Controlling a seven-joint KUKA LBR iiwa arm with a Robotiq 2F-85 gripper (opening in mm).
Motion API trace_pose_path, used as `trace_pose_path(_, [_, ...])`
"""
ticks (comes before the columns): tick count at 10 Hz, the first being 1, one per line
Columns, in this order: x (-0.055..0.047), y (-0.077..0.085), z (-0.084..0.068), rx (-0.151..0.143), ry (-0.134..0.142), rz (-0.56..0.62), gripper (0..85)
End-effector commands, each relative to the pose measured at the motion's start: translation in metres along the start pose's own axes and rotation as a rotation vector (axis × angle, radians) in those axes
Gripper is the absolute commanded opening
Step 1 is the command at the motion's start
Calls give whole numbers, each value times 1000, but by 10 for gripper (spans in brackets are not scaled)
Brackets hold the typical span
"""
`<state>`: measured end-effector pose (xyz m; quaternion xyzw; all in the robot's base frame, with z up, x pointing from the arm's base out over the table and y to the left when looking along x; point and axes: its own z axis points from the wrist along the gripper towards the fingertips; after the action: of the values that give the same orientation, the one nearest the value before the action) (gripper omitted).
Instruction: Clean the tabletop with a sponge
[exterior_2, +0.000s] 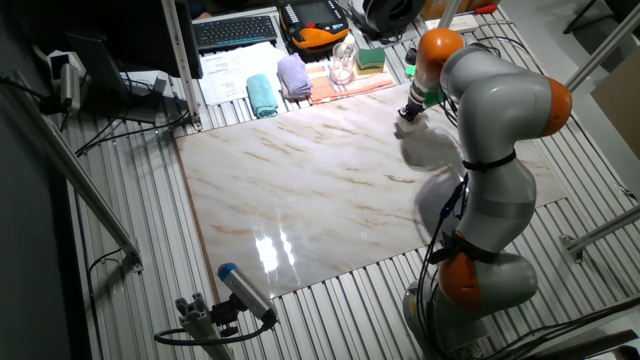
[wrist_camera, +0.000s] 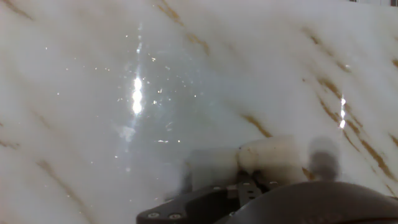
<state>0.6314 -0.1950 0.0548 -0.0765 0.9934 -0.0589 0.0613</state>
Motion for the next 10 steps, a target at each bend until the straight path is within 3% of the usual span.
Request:
trace_pose_path(1, [-2,-9,4,-6,-6,-26,0])
trace_pose_path(4, [-8,-27,10,-9,5,-89,0])
trace_pose_path(7, [-11,-27,13,35,21,-131,0])
trace_pose_path(10, [-13,-24,16,34,34,-133,0])
